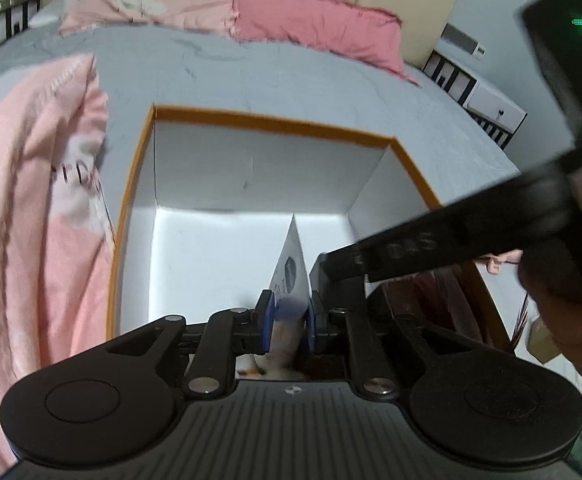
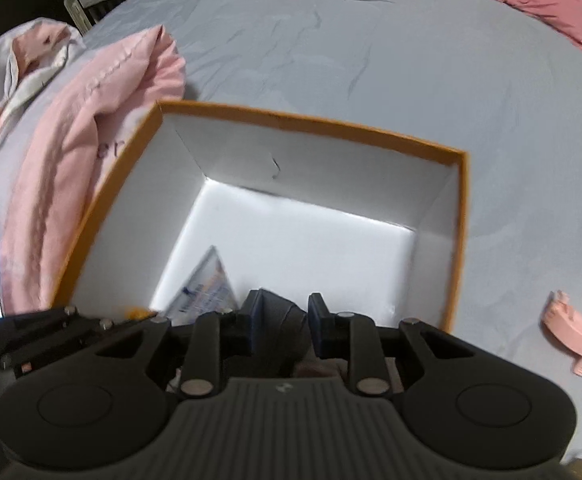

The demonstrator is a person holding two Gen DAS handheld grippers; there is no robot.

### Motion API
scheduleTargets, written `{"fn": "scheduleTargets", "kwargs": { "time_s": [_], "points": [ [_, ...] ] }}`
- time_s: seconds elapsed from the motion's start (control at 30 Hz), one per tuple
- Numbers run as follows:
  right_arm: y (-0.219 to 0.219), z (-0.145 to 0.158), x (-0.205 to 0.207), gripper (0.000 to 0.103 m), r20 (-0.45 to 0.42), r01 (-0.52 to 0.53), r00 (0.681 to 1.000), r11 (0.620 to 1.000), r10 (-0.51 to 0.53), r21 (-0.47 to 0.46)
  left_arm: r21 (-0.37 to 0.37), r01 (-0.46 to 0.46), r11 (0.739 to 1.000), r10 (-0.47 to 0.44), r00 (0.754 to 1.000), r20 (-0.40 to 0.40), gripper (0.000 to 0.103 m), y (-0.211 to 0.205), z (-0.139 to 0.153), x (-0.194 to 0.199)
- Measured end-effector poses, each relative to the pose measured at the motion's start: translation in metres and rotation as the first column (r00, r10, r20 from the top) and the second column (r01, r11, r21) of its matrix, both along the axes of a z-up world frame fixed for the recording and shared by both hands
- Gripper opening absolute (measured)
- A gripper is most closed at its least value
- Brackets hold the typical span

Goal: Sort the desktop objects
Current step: 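Lower the lotion tube into the box and open the left tool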

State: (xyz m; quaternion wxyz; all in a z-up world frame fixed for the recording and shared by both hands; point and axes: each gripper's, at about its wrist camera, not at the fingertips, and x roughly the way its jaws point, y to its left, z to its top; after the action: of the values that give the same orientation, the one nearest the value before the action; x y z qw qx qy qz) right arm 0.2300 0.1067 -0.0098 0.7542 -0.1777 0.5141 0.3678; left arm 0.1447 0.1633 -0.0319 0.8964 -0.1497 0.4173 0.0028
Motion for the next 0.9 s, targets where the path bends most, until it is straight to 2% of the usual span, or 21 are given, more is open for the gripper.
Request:
{"fn": "scheduleTargets", "kwargs": {
  "time_s": [0.17, 0.3, 0.4, 0.53, 0.73, 0.9],
  "points": [
    [-0.009, 0.001, -0.001, 0.027, -0.010, 0.002, 1.000, 1.000, -0.002, 0.007, -0.018, 0.008, 1.000, -0.008, 1.000, -0.002, 0.018, 0.002, 0.000, 0.000],
    [-0.014, -0.002, 0.005, 0.027, -0.031, 0.030, 0.999, 0.998, -0.029, 0.057, 0.007, 0.032, 0.999, -0.032, 0.999, 0.004, 0.019, -0.004, 0.001, 0.000],
    [-0.009, -0.004, 0.005, 0.027, -0.018, 0.004, 1.000, 0.998, -0.003, 0.065, 0.018, -0.012, 1.000, 0.012, 1.000, 0.019, 0.017, -0.001, 0.003, -0.002],
    [-0.002, -0.005, 0.005, 0.027, -0.026, -0.061, 0.998, 0.995, 0.063, 0.076, -0.026, -0.051, 0.998, 0.051, 0.999, 0.016, 0.017, 0.009, 0.002, -0.005],
    [-0.001, -0.005, 0.000, 0.027, 0.005, -0.115, 0.993, 0.992, 0.115, 0.052, -0.040, 0.030, 0.999, -0.030, 1.000, -0.001, 0.019, 0.000, -0.001, 0.000],
    [-0.006, -0.006, 0.003, 0.029, -0.013, -0.087, 0.996, 0.994, 0.089, 0.072, -0.086, 0.043, 0.995, -0.043, 0.999, -0.003, 0.026, 0.001, -0.002, 0.001]
  ]
}}
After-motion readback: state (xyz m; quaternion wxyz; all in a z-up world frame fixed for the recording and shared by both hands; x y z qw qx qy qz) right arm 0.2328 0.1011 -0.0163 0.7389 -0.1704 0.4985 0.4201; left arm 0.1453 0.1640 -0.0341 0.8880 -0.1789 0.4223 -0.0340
